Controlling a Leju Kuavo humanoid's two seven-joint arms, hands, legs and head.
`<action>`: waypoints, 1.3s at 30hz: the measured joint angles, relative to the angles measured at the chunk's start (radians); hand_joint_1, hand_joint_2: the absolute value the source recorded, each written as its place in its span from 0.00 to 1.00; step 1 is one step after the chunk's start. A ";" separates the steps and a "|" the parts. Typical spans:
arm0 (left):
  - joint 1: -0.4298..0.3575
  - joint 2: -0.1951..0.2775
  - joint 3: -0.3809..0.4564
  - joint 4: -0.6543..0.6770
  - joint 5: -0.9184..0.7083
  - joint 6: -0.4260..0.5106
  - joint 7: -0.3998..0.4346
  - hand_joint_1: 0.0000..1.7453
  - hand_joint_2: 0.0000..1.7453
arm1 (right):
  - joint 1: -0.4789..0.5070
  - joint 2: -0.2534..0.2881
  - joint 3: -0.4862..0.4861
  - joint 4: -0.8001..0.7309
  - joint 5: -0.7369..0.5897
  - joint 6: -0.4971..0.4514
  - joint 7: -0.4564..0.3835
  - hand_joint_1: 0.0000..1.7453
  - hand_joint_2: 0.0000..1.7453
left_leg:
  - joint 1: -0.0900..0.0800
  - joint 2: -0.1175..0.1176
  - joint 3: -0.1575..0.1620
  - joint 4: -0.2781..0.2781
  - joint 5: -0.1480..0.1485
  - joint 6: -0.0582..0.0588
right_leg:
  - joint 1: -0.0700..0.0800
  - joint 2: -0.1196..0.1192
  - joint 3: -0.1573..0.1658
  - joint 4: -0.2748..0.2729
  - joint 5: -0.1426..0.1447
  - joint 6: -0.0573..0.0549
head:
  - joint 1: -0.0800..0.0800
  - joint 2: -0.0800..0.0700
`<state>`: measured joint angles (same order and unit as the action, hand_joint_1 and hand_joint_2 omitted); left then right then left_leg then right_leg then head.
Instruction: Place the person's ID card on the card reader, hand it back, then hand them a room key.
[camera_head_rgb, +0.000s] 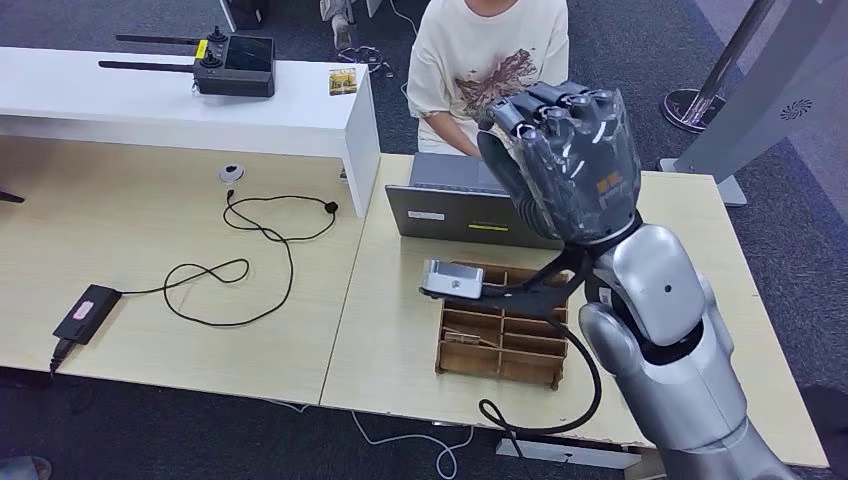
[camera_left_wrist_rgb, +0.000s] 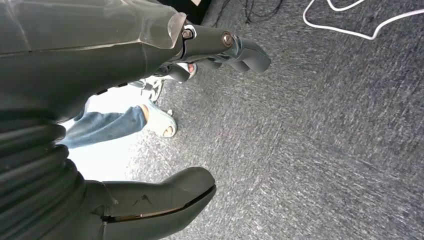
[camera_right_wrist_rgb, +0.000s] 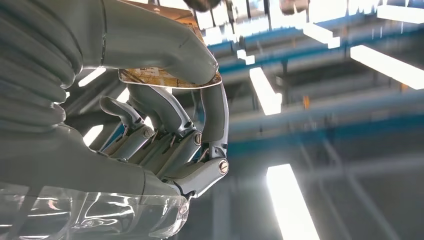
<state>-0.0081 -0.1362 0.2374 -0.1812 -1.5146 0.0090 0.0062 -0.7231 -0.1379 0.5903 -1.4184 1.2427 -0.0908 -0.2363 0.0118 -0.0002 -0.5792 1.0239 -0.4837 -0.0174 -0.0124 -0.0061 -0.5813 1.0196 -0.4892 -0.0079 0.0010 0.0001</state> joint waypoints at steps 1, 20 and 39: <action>0.000 0.000 0.000 0.000 0.000 0.000 -0.001 0.00 1.00 | -0.036 0.014 0.005 0.041 -0.014 0.034 0.001 1.00 1.00 | 0.000 0.000 0.000 0.000 0.000 0.000 | 0.000 0.000 0.000 0.000 0.000 0.000 | 0.000 0.000; -0.002 -0.002 -0.034 0.000 0.000 -0.018 -0.020 0.00 1.00 | -0.527 0.293 0.035 0.805 -0.215 0.345 0.198 1.00 1.00 | 0.000 -0.001 0.000 0.000 0.001 -0.002 | 0.000 0.000 -0.001 0.001 0.000 0.000 | 0.000 0.000; -0.001 -0.003 -0.041 0.000 0.001 -0.019 -0.039 0.00 1.00 | -0.592 0.319 -0.054 1.056 -0.255 0.287 0.332 1.00 1.00 | 0.000 -0.001 0.000 0.001 0.001 -0.002 | 0.000 0.000 -0.001 0.001 0.000 0.000 | 0.000 0.000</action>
<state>-0.0088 -0.1392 0.1961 -0.1812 -1.5133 -0.0096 -0.0332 -1.3149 0.1807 0.5363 -0.3627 0.9881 0.1966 0.0960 0.0120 -0.0007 -0.5790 1.0249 -0.4824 -0.0189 -0.0123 -0.0062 -0.5824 1.0205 -0.4890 -0.0078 0.0011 0.0002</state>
